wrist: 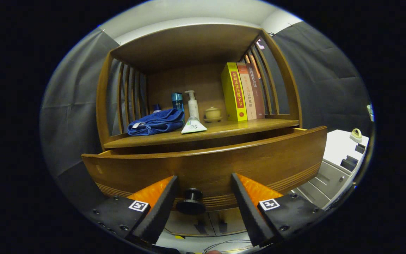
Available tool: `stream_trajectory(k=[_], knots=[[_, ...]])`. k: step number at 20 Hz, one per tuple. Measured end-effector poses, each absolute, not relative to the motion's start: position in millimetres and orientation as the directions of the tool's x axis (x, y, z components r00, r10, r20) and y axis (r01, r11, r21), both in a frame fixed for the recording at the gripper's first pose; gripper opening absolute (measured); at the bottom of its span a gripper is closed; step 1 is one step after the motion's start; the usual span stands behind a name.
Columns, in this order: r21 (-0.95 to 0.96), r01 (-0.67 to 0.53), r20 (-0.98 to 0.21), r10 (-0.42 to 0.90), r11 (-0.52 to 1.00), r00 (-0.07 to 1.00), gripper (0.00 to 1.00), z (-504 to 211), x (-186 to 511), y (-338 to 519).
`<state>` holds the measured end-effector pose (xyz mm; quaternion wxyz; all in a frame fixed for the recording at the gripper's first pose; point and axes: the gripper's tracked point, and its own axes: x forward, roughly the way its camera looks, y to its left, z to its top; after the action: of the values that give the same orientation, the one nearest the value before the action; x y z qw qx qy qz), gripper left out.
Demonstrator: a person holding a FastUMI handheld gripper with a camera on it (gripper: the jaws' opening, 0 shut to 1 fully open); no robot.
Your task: Pull open the drawer, take out the items inside it, and place them on the countertop above the cabinet.
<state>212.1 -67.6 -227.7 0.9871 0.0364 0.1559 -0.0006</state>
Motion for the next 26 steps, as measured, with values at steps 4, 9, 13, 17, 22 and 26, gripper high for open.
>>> stream_trajectory(k=[4,9,13,17,22,26], knots=[[0.058,0.014,-0.308,0.005,0.998,0.951,0.99,-234.3,246.8,-67.7],[0.058,0.017,-0.308,0.002,0.998,0.951,0.98,-238.9,268.0,-68.1],[0.043,0.016,-0.291,-0.002,0.999,0.957,0.98,-239.4,271.4,-67.1],[0.056,0.003,-0.307,0.014,0.998,0.952,0.98,-235.4,267.9,-61.7],[0.039,-0.001,-0.258,0.011,0.999,0.966,0.98,-192.8,240.9,-64.4],[0.046,0.006,-0.219,0.005,0.999,0.976,0.98,-151.6,198.6,-71.3]])
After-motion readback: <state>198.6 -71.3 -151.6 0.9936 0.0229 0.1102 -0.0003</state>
